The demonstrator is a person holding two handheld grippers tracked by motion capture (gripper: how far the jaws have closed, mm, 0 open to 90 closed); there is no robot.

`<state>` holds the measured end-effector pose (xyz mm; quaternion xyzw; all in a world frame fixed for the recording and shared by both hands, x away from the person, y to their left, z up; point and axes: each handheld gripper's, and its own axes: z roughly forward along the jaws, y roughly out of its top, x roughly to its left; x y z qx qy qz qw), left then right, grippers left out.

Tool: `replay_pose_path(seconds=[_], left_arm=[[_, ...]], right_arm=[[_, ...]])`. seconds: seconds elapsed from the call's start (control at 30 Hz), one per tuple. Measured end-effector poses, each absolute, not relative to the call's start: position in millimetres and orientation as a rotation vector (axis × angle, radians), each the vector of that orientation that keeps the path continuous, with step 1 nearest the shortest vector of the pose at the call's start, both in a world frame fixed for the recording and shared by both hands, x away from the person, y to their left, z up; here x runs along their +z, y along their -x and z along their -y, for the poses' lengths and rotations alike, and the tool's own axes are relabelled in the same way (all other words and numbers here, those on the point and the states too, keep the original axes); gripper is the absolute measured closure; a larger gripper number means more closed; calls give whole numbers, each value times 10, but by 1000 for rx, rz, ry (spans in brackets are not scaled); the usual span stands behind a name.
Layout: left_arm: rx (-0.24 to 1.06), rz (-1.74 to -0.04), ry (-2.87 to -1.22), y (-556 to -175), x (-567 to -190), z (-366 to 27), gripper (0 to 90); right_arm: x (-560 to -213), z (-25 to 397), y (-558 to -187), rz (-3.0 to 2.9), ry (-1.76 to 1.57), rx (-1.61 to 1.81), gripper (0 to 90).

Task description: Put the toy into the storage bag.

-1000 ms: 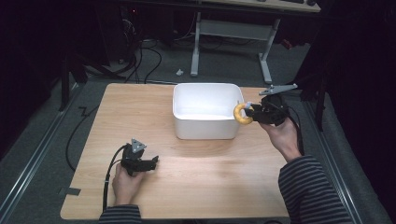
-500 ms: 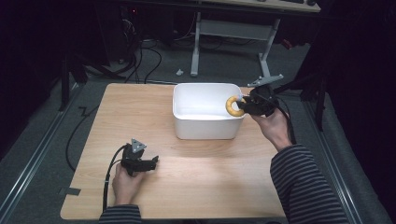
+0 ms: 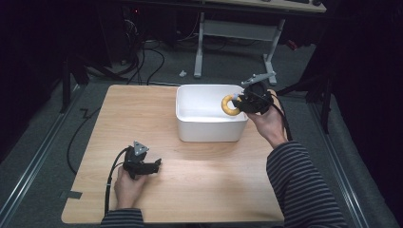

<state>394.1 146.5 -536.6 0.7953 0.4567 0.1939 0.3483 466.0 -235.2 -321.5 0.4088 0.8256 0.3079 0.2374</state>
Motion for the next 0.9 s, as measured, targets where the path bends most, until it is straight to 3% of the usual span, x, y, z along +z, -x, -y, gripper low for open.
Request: replay_pose_path(seconds=[0.9], left_arm=[[503, -1183, -2064, -3941, -5365, -1466, 177]], right_arm=[[-3506, 2111, -4951, -2341, -1171, 871, 665]])
